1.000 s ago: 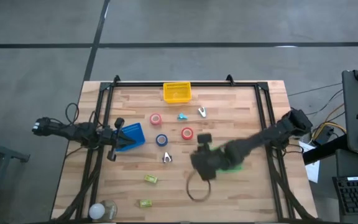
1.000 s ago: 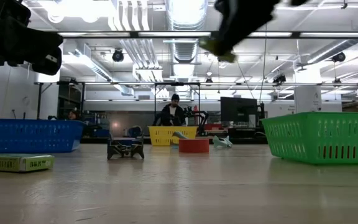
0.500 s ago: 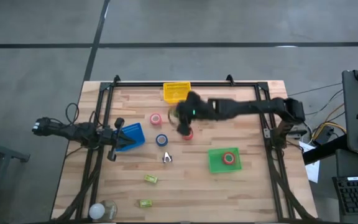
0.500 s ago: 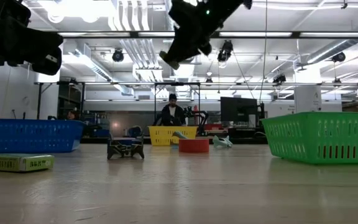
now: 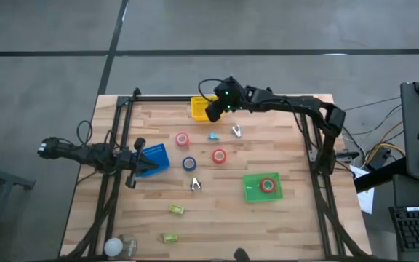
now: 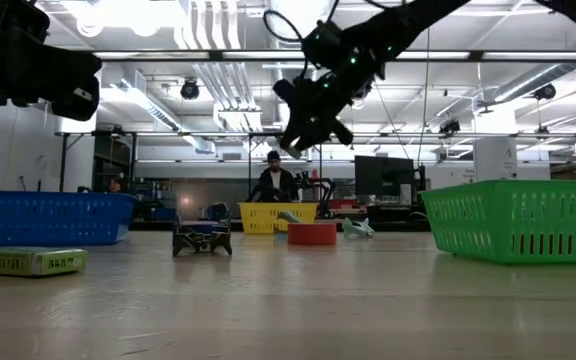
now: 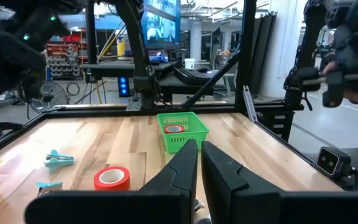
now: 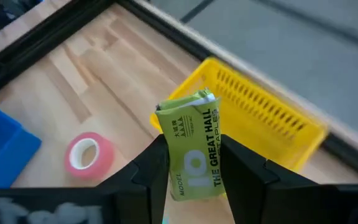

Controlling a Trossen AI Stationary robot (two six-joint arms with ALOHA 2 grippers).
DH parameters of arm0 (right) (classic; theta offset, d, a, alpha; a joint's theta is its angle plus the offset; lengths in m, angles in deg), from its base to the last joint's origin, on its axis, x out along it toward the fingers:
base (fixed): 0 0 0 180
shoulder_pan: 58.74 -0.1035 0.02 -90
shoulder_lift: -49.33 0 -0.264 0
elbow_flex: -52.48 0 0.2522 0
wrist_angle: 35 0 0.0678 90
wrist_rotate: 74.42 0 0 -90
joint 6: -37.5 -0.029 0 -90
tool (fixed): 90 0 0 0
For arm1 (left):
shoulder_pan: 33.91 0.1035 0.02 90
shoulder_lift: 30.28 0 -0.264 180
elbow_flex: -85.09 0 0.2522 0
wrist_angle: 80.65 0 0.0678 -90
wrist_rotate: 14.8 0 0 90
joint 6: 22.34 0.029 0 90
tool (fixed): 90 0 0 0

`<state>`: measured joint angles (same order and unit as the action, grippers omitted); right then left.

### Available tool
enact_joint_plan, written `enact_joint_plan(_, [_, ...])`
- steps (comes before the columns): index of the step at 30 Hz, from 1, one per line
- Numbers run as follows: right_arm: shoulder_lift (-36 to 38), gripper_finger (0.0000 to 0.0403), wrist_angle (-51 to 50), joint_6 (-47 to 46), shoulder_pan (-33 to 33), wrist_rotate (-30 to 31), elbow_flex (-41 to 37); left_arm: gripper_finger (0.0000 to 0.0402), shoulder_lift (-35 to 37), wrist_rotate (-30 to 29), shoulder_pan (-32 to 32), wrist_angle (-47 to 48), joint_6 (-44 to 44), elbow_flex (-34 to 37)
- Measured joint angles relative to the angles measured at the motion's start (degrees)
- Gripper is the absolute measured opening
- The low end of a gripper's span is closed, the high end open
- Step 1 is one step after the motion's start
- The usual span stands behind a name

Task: Pick and place Stapler, Stapler remover, tape
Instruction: Put the bottom right green staple into the yellow bin

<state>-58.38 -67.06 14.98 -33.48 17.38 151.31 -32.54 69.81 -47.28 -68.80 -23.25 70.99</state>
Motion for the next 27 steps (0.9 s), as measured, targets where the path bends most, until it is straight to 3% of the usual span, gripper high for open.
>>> enact_joint_plan(4, [-4.09, 0.0117, -1.62, -0.73, 1.71, -1.84, 3.32, 0.0026, -0.02, 0.0, -0.01, 0.03, 0.0, 0.0])
enact_joint_plan(14, [-15.64, 0.0129, -17.95, -1.51, 6.2, -1.82, 16.71, 0.0026, -0.04, 0.04, -0.01, 0.09, 0.0, 0.0])
enact_joint_plan(27, [-24.78, 0.0124, -32.7, 1.39, 6.84, -1.68, 30.1, 0.0026, -0.04, 0.05, -0.01, 0.13, 0.02, 0.0])
